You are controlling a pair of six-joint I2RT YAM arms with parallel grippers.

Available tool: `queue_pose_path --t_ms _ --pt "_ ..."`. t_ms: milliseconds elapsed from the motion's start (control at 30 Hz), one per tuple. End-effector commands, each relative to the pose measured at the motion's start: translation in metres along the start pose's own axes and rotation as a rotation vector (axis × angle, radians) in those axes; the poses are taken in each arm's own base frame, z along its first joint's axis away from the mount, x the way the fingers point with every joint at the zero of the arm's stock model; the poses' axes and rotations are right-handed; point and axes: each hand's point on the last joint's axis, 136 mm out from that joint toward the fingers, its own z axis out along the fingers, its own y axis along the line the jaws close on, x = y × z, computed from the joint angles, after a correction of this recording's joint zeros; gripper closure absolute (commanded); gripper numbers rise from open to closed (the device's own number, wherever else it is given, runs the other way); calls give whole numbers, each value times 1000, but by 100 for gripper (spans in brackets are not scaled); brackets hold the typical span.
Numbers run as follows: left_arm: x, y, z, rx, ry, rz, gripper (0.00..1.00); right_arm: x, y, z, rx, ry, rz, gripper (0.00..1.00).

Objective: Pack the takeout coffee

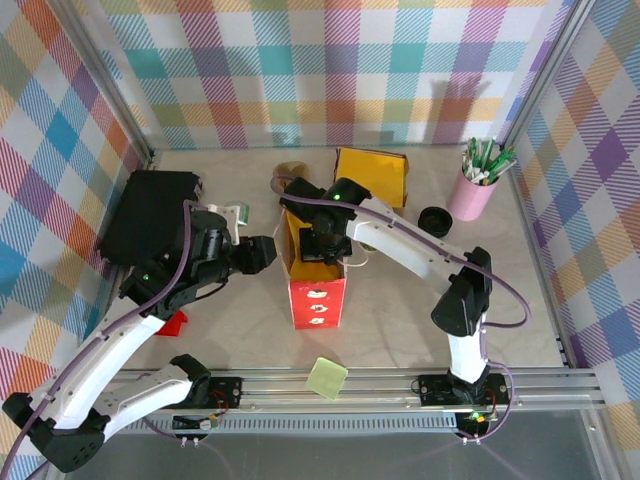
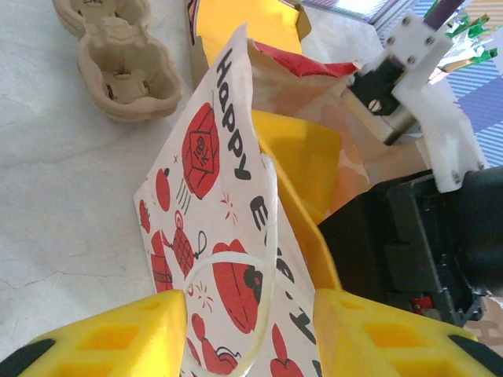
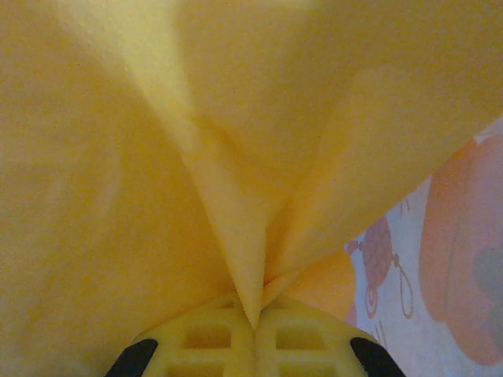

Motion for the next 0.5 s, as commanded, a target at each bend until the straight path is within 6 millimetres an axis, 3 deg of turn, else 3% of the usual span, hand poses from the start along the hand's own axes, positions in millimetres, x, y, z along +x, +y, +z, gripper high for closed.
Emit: queue_pose_path --t_ms 0,233,467 --pt "2 7 -4 -22 -9 11 54 3 -7 -9 45 -1 -22 95" --pt "1 9 -6 -35 -16 15 53 -5 8 -33 -41 -50 -37 72" --pt "-4 10 -12 -46 -32 26 53 -21 7 -72 -77 -159 -48 63"
